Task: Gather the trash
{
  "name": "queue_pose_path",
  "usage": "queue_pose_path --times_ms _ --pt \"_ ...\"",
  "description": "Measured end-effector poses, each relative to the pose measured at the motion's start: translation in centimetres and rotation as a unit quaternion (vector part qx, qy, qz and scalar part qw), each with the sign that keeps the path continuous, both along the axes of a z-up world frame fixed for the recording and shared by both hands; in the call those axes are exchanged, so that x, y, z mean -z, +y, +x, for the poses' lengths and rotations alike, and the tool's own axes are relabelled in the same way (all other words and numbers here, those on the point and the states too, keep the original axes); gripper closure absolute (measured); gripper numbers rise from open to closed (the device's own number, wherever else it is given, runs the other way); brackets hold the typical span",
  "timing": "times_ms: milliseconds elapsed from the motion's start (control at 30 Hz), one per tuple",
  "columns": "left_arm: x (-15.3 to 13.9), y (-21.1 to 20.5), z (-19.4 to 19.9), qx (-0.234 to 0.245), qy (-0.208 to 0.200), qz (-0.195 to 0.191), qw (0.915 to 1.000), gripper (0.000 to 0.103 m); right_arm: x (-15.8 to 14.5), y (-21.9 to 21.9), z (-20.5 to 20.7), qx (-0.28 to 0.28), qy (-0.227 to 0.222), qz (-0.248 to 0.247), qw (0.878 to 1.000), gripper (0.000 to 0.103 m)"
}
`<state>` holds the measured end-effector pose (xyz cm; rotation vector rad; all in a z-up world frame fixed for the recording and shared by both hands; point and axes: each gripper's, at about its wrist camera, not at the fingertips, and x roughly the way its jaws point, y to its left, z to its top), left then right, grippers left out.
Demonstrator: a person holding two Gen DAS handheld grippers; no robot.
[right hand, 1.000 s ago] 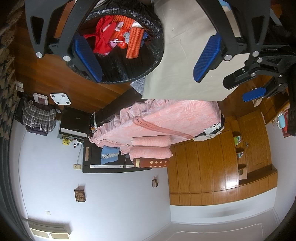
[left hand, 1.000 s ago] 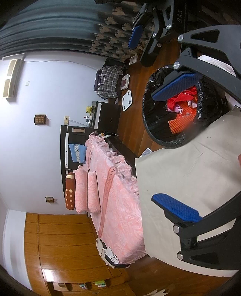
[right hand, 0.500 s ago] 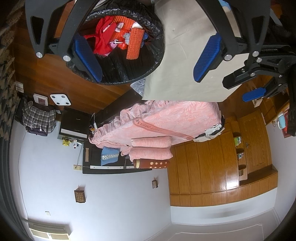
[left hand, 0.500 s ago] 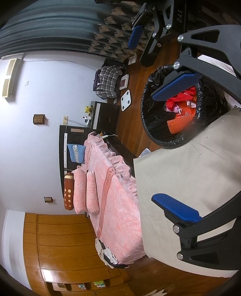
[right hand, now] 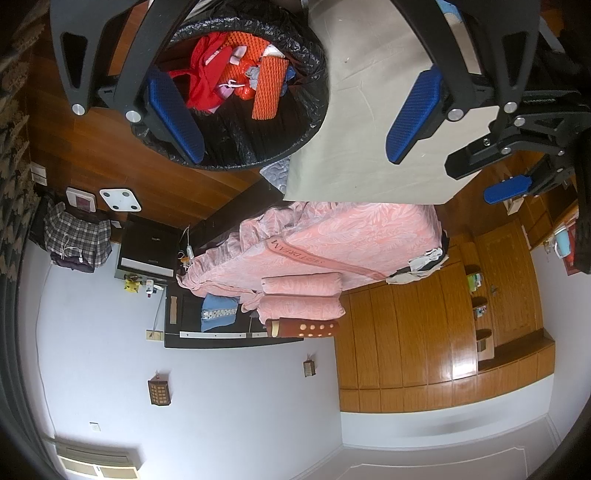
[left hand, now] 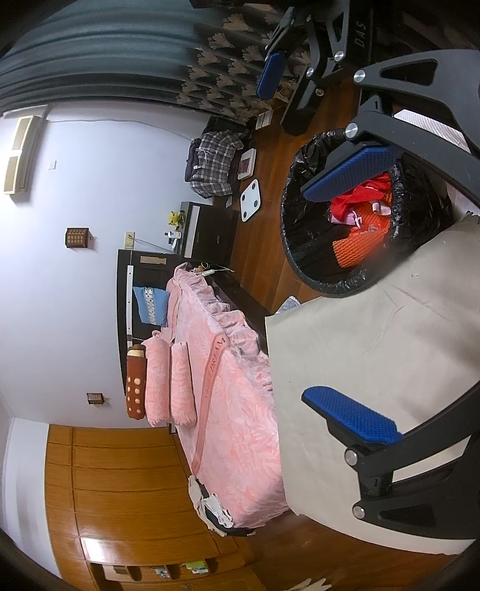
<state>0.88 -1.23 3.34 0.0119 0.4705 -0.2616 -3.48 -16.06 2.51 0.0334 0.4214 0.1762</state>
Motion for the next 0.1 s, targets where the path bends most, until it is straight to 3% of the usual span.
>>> queue_pose_path --times_ms 100 --pt "-0.10 -0.26 0.12 -0.001 0.001 -0.001 1.0000 0.006 -0.04 -0.02 0.02 0.000 0.000 -0.001 1.000 0.006"
